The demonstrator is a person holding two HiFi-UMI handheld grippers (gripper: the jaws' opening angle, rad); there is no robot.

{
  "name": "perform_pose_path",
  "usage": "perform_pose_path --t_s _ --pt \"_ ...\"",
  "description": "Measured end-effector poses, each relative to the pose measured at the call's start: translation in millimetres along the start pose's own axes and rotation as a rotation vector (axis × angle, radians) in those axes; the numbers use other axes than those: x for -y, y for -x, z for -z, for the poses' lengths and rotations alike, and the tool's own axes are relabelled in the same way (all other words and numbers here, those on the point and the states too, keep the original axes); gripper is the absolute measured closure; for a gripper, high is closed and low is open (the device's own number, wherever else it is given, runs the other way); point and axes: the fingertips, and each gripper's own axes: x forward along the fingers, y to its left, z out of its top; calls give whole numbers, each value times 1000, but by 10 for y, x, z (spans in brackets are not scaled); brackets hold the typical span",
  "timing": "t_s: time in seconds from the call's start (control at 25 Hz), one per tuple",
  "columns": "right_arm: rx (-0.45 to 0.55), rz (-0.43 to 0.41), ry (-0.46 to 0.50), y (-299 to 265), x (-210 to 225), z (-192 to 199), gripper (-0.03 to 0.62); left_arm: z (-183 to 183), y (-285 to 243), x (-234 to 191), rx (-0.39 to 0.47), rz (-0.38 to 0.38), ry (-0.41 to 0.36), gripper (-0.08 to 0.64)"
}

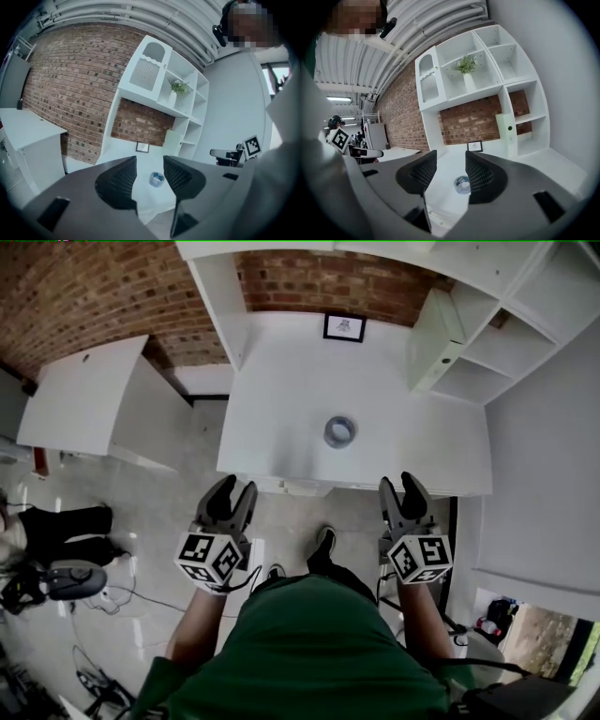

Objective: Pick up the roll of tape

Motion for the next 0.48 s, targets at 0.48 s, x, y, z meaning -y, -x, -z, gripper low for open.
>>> perform_pose_path --t_s 0.48 --pt "-35 -55 -61 -432 667 3 391 -166 -691 406 -6 -18 11 370"
